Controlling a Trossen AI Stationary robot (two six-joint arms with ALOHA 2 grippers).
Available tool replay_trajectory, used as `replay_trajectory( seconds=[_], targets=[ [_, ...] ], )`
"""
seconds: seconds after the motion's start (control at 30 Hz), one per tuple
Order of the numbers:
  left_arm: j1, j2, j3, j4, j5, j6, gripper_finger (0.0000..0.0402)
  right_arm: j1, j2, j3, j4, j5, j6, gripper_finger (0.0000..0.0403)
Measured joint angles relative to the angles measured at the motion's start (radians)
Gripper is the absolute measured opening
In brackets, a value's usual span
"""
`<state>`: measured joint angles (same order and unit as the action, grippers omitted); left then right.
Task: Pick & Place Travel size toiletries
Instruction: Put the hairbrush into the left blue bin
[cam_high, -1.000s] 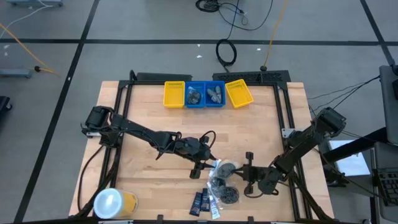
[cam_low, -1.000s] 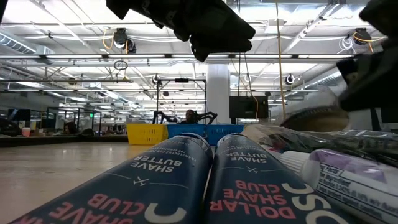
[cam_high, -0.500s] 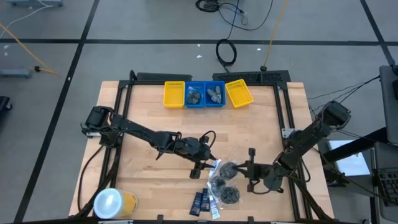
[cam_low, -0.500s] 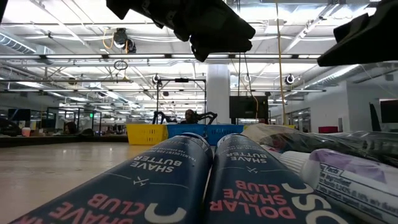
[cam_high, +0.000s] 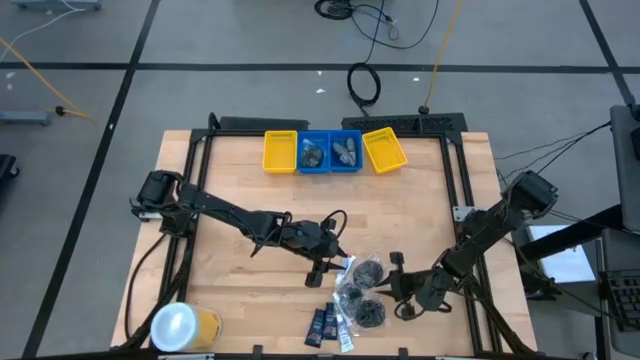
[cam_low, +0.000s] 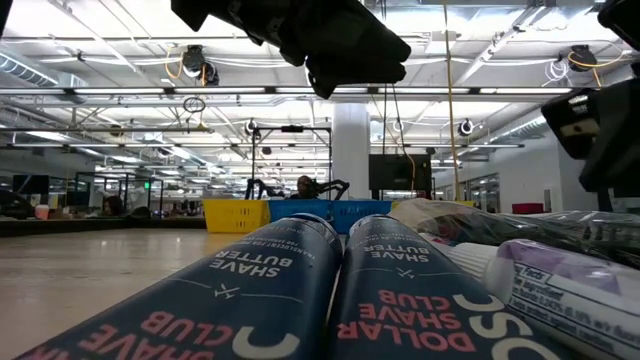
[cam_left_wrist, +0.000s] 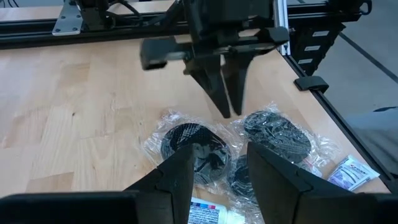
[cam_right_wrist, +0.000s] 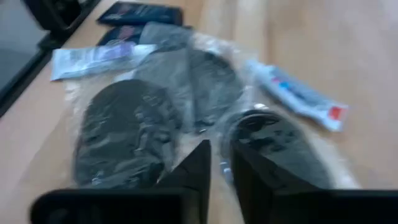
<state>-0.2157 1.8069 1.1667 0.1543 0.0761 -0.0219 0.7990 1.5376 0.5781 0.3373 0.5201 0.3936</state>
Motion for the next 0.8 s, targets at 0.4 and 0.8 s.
replay_trajectory(
  seconds=[0.4, 0.8],
  targets=[
    [0.000, 0.000, 0.000, 0.005, 0.000, 0.002, 0.0150, -0.018, 0.024, 0.000, 0.007, -0.003, 0.042, 0.0174],
    [0.000, 0.000, 0.000, 0.004, 0.000, 0.002, 0.0150, -0.064, 0.180, 0.001, 0.187, -0.106, 0.006, 0.0160]
  ],
)
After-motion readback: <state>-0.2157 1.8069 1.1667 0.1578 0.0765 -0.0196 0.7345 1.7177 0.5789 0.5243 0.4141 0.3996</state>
